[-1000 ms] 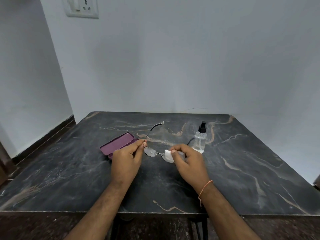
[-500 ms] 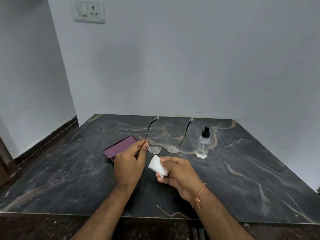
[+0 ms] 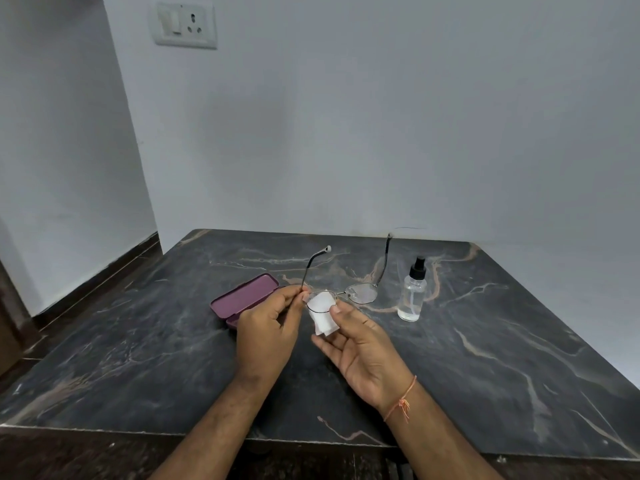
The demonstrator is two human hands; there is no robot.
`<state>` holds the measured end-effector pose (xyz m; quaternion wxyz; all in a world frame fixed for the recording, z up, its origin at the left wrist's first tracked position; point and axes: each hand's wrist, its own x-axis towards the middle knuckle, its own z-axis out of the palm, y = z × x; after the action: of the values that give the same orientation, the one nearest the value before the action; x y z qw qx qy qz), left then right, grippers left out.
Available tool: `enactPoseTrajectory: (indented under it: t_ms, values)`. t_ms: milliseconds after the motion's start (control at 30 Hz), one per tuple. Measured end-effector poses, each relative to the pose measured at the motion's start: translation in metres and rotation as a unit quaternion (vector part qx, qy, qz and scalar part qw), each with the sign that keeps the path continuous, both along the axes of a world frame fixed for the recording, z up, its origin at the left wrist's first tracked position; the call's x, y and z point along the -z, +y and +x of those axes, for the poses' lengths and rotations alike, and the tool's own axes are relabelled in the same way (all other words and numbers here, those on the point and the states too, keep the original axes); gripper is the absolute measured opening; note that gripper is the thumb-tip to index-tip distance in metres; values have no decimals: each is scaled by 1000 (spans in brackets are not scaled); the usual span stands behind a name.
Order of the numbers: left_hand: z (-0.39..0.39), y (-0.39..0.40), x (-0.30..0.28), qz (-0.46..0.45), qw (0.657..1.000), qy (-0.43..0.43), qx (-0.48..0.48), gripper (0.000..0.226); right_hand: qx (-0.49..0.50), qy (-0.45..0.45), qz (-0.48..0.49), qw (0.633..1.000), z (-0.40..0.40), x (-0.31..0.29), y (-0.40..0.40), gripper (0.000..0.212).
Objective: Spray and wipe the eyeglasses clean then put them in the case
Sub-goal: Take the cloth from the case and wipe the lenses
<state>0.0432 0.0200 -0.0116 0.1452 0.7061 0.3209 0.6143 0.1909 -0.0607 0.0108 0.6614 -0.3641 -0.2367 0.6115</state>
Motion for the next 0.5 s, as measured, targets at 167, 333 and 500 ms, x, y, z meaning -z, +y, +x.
enactPoseTrajectory:
  t_ms: [167, 333, 500]
  values:
    - [-2, 0, 3, -16, 999, -11, 47, 21, -26, 1, -2, 1000, 0, -3, -3, 35]
    - [-2, -3, 0, -52, 993, -51, 87, 26, -51, -3, -9, 999, -1, -5, -6, 29]
    - [-2, -1, 2, -61, 992, -58, 89, 25, -1, -1, 11, 1000, 0, -2, -2, 23]
